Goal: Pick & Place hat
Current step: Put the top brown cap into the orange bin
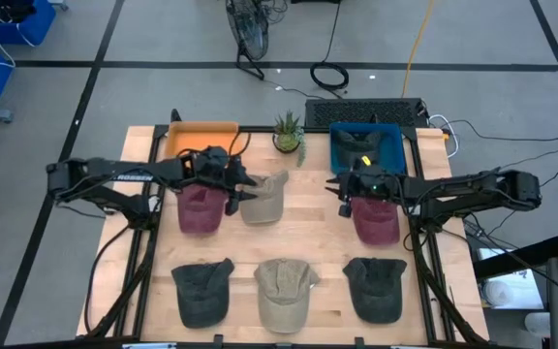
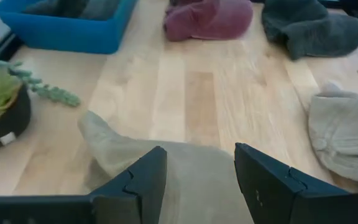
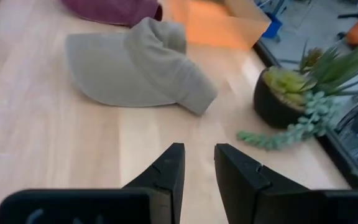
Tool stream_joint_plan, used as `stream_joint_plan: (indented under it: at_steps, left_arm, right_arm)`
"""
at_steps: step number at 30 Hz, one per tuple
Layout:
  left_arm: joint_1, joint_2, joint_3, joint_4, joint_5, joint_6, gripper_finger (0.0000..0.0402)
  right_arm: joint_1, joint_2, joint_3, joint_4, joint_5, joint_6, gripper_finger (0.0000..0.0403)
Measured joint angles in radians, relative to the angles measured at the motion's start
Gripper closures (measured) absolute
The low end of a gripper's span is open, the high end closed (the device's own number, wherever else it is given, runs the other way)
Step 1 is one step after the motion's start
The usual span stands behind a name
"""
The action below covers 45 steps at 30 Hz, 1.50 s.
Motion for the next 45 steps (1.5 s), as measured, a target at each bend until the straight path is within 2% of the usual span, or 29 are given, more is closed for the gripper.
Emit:
stream_joint_plan:
  at_steps: [11,18,28,35,45]
  left_arm:
    - [-0.06,0.066,0.016,0.027,-0.082,-0.031,0.0211]
    - [-0.098,0.113,0.017,0.043,-0.096,-0.044,0.0211]
    - [-0.085,0.132,0.016,0.015,-0.22,-0.065,0.0211]
    - [-0.043,0.138,0.016,0.007,-0.222,-0.086,0.0202]
    - [-0.003,0.138,0.016,-0.001,-0.137,-0.064,0.0179]
  right_arm:
    - [0.091,0.0,0.0,-0.049,0.0,0.109,0.0325]
    - [0.166,0.0,0.0,-0.055,0.0,0.138,0.0325]
    - [0.189,0.0,0.0,-0.045,0.003,0.164,0.0325]
    - [0.188,0.0,0.0,-0.044,0.004,0.16,0.0325]
    - [0.188,0.0,0.0,-0.043,0.004,0.116,0.0325]
